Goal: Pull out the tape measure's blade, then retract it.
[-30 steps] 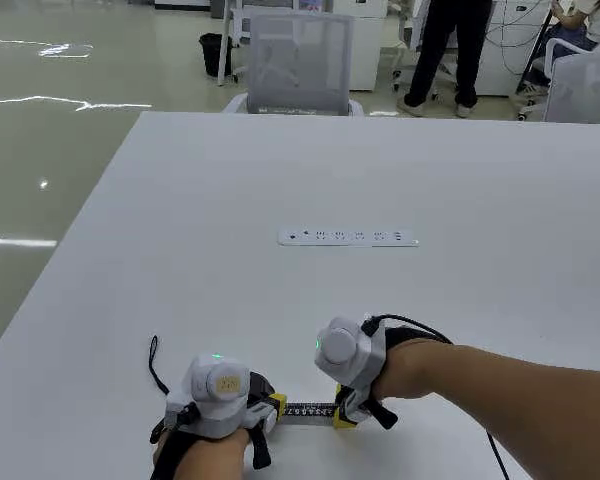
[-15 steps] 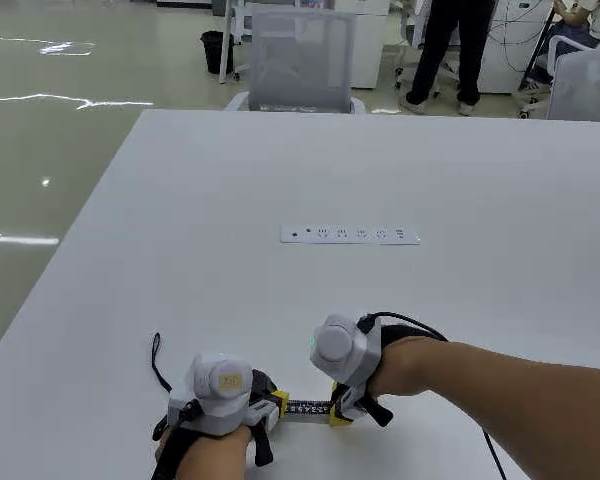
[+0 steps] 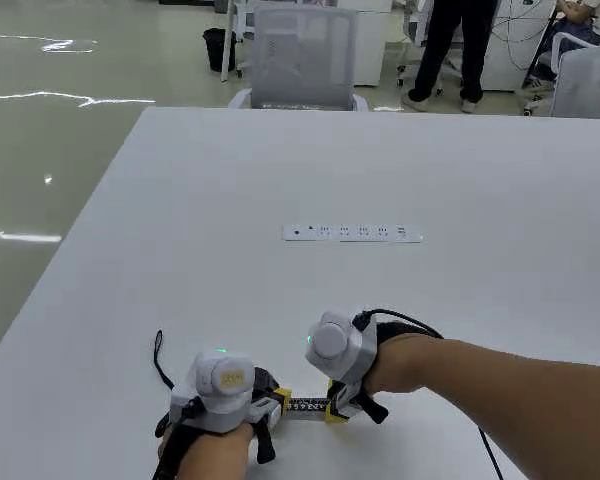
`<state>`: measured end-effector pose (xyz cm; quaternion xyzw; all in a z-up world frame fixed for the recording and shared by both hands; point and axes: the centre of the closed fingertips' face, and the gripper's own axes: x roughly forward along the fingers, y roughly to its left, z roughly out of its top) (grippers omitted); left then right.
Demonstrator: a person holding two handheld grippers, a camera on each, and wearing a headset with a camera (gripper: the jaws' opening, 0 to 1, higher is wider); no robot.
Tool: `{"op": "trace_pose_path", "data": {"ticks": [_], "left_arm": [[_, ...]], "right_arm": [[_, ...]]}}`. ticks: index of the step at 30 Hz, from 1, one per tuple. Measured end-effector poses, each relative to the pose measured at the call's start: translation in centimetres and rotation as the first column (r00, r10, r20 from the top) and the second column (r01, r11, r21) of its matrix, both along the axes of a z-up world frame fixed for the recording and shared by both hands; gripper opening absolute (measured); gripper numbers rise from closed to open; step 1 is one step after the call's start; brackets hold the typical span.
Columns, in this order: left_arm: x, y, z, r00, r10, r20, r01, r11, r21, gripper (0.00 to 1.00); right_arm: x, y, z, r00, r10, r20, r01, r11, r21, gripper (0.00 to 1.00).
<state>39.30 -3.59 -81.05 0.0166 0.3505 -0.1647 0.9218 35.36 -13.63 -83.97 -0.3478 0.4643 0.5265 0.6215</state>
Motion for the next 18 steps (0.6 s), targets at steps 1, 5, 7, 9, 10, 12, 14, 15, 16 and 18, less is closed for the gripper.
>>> {"op": "trace_pose_path", "data": {"ticks": [1, 5, 7, 9, 10, 12, 14, 15, 16, 18], "left_arm": [[0.0, 0.0, 0.0, 1.000, 0.000, 0.000, 0.000, 1.000, 0.000, 0.64], [0.0, 0.0, 0.0, 1.000, 0.000, -0.001, 0.000, 1.000, 0.000, 0.64], [0.0, 0.0, 0.0, 1.000, 0.000, -0.001, 0.000, 1.000, -0.001, 0.64], [0.0, 0.0, 0.0, 1.000, -0.001, -0.001, 0.001, 1.000, -0.001, 0.64], [0.0, 0.0, 0.0, 1.000, 0.000, -0.001, 0.000, 1.000, -0.001, 0.64], [0.0, 0.0, 0.0, 1.000, 0.000, -0.002, 0.000, 1.000, -0.001, 0.64], [0.0, 0.0, 0.0, 1.000, -0.001, -0.002, 0.001, 1.000, -0.002, 0.64], [0.0, 0.0, 0.0, 1.000, -0.001, -0.002, 0.001, 1.000, -0.002, 0.64], [0.0, 0.0, 0.0, 1.000, 0.000, -0.003, 0.000, 1.000, -0.003, 0.64], [0.0, 0.0, 0.0, 1.000, -0.001, -0.002, 0.001, 1.000, -0.002, 0.64]], "right_arm": [[0.0, 0.1, 0.0, 1.000, 0.003, 0.001, -0.003, 1.000, 0.000, 0.15], [0.1, 0.3, 0.0, 1.000, 0.004, 0.002, -0.004, 1.000, 0.002, 0.15], [0.1, 0.4, 0.0, 1.000, 0.004, 0.003, -0.004, 1.000, 0.003, 0.15], [0.1, 0.6, 0.0, 1.000, 0.004, 0.003, -0.004, 1.000, 0.004, 0.15], [0.1, 0.7, 0.0, 1.000, 0.004, 0.003, -0.004, 1.000, 0.005, 0.15], [0.1, 0.8, -0.1, 1.000, 0.005, 0.003, -0.005, 1.000, 0.007, 0.15], [0.1, 0.9, 0.0, 1.000, 0.008, 0.003, -0.008, 1.000, 0.008, 0.15], [0.1, 1.0, 0.0, 1.000, 0.008, 0.003, -0.008, 1.000, 0.009, 0.15], [0.1, 1.0, 0.0, 1.000, 0.010, 0.003, -0.010, 1.000, 0.008, 0.15], [0.2, 1.1, -0.1, 1.000, 0.010, 0.003, -0.010, 1.000, 0.009, 0.15]]}}
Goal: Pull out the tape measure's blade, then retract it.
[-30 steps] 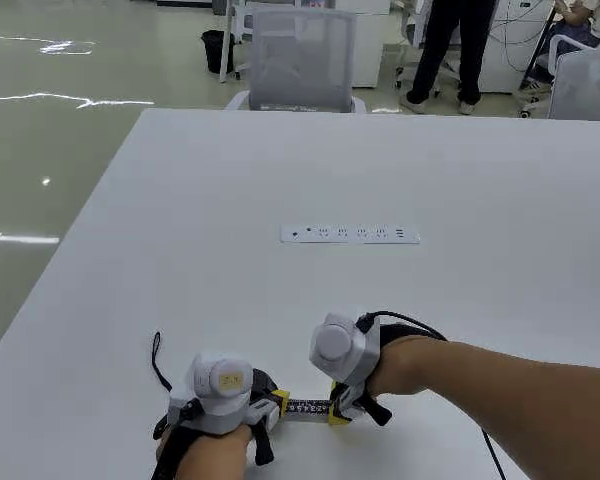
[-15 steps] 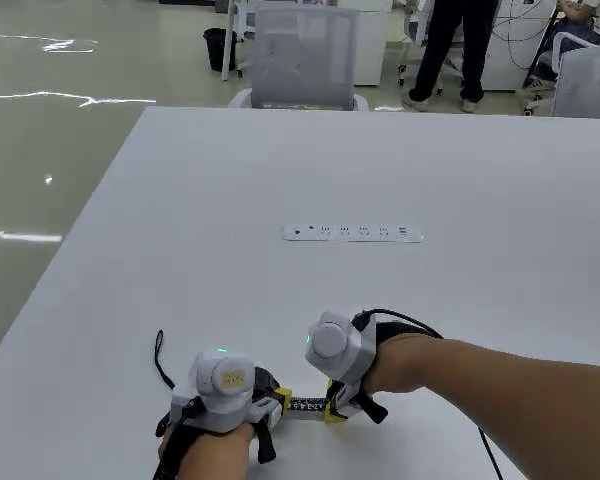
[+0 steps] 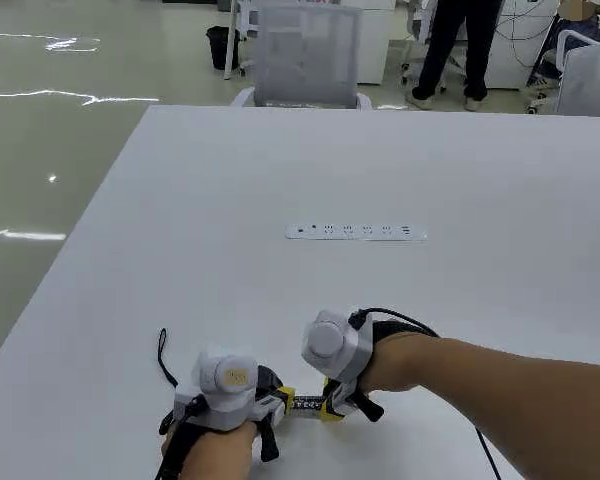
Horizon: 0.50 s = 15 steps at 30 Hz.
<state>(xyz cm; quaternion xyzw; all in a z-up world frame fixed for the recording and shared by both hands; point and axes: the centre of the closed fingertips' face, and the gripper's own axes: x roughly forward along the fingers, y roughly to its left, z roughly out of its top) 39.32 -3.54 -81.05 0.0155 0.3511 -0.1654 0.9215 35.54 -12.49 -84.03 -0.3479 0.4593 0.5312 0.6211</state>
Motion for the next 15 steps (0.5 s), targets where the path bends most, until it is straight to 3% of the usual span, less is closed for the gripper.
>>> {"op": "trace_pose_path", "data": {"ticks": [15], "left_arm": [[0.02, 0.02, 0.04, 1.000, 0.001, -0.001, -0.001, 1.000, -0.004, 0.64]], "right_arm": [[0.15, 0.77, 0.00, 1.000, 0.013, 0.011, -0.013, 1.000, 0.024, 0.14]]}}
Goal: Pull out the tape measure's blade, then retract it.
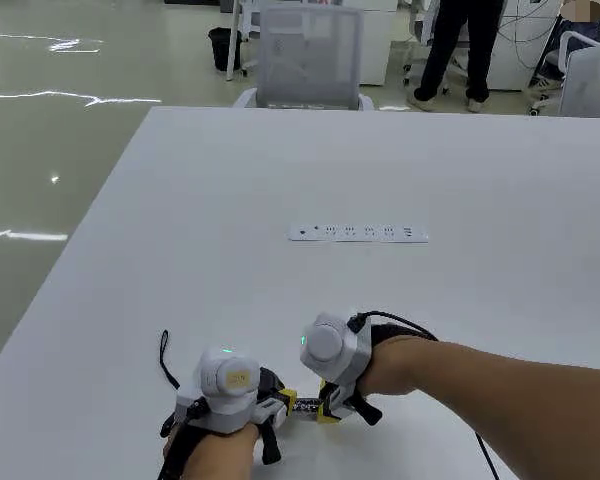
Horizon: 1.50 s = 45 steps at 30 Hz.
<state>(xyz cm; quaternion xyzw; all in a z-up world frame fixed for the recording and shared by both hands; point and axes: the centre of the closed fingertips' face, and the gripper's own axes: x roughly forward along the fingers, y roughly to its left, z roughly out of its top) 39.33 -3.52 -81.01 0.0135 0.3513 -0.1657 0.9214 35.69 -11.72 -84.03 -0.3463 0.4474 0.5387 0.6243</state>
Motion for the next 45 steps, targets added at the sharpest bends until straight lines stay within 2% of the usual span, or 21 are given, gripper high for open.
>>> {"op": "trace_pose_path", "data": {"ticks": [45], "left_arm": [[-0.1, 0.1, 0.1, 1.000, 0.000, -0.004, 0.000, 1.000, -0.016, 0.64]], "right_arm": [[0.3, 2.2, 0.0, 1.000, 0.017, 0.014, -0.018, 0.999, 0.042, 0.14]]}}
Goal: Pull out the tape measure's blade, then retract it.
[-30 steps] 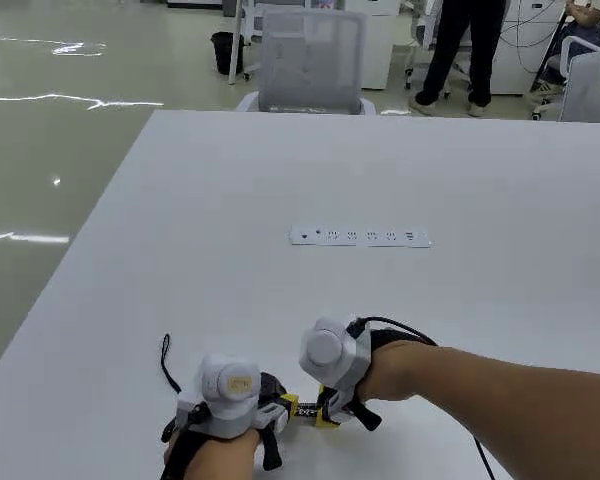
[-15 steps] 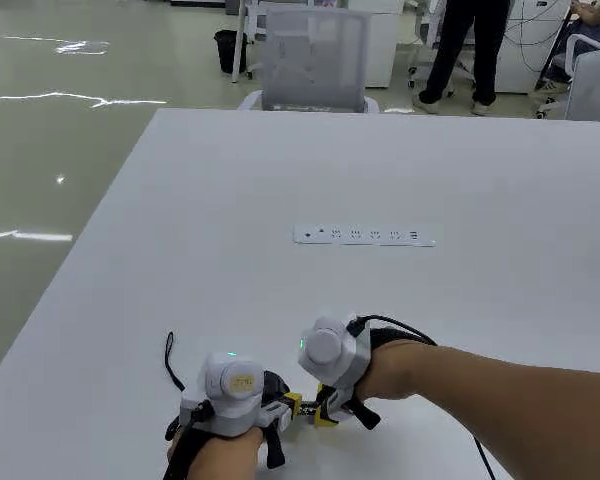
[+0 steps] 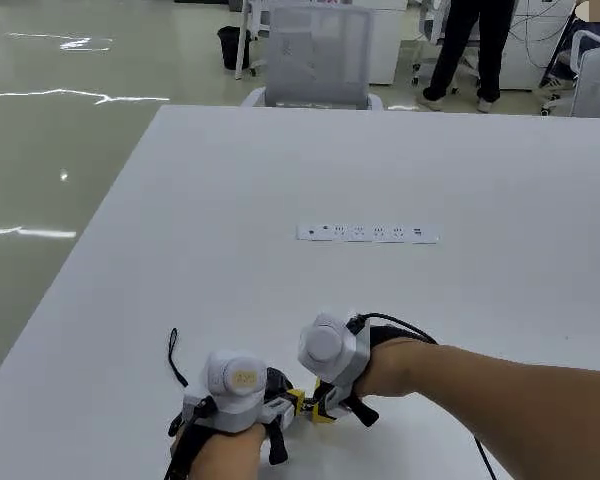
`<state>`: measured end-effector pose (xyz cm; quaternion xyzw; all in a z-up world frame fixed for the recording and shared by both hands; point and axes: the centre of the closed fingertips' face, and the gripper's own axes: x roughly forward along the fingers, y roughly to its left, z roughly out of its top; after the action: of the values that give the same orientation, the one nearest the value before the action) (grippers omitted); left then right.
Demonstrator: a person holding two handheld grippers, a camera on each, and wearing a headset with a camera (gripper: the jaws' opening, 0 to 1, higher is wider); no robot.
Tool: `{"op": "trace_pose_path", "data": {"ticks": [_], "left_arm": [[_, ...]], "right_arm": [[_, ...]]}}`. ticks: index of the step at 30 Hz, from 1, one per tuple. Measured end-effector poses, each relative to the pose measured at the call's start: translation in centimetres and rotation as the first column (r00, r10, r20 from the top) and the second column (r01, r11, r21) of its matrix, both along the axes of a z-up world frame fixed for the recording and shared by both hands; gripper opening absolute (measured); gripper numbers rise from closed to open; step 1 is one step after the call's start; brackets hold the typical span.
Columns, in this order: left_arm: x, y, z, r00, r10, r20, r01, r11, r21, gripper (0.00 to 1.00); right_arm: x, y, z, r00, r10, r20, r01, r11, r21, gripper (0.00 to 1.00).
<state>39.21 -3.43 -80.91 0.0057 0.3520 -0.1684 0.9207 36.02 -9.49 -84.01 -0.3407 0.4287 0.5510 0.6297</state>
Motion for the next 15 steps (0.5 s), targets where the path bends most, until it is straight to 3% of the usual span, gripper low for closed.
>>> {"op": "trace_pose_path", "data": {"ticks": [15], "left_arm": [[-0.02, -0.07, -0.06, 1.000, 0.000, 0.000, 0.000, 1.000, -0.008, 0.64]], "right_arm": [[0.02, 0.82, 0.16, 1.000, -0.003, 0.002, 0.003, 1.000, 0.028, 0.15]]}}
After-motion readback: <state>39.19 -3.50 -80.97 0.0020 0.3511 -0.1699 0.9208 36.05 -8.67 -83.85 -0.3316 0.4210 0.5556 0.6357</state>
